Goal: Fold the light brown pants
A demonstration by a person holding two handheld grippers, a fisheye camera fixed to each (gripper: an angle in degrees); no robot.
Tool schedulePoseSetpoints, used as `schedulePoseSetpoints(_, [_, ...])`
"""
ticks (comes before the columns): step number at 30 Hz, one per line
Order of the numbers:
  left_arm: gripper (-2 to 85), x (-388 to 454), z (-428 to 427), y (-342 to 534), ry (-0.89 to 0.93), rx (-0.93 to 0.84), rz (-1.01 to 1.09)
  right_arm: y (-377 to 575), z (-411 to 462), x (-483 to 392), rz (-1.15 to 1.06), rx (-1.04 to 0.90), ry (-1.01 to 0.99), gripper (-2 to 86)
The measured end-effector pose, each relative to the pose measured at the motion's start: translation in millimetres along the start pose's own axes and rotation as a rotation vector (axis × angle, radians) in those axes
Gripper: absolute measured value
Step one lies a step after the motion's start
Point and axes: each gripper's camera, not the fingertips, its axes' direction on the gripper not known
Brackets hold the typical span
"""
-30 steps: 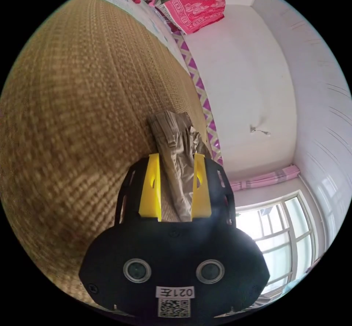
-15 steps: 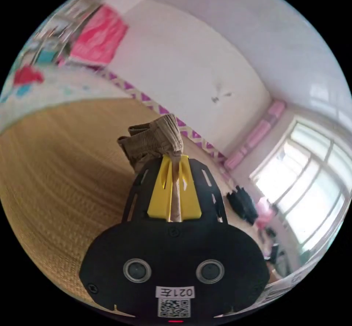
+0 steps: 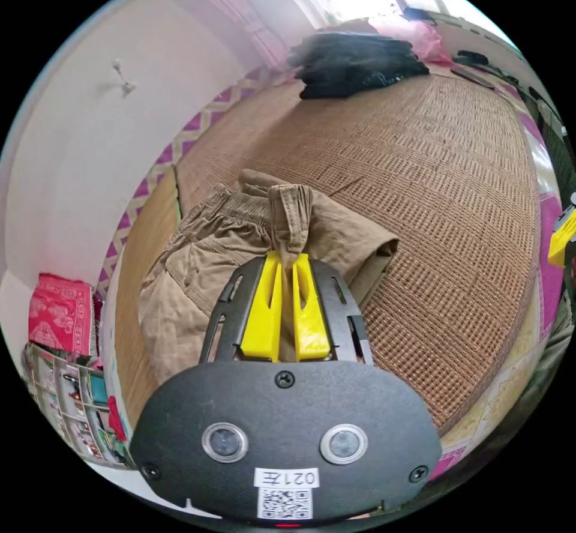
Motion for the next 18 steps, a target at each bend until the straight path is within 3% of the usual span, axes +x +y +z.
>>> schedulePoseSetpoints(4, [-0.5, 25.8, -35.0, -15.4, -0.039, 0.161, -0.045, 17.3, 0.1, 23.6, 0.015, 0.0, -0.004, -0.7])
schedulePoseSetpoints(8, [0.8, 90.7, 33.9, -4.6, 0.04, 0.09, 0.095, 27.3, 12.3, 37.3, 0.013, 0.008, -0.053, -0.7])
schedulePoseSetpoints(12, [3.7, 106.4, 47.4, 1.2, 0.031, 0.072, 0.045, 28.7, 29.3, 23.6, -0.074, 0.006, -0.03, -0.6])
schedulePoseSetpoints(15, [6.0, 93.4, 43.8, 22.5, 0.207, 0.132, 0.024, 11.5, 44.8, 4.8, -0.19, 0.021, -0.045, -0.6])
schedulePoseSetpoints(18, [5.9, 72.6, 41.8, 67.6, 0.525, 0.2, 0.093, -18.1, 74.3, -22.7, -0.336, 0.033, 0.003, -0.6])
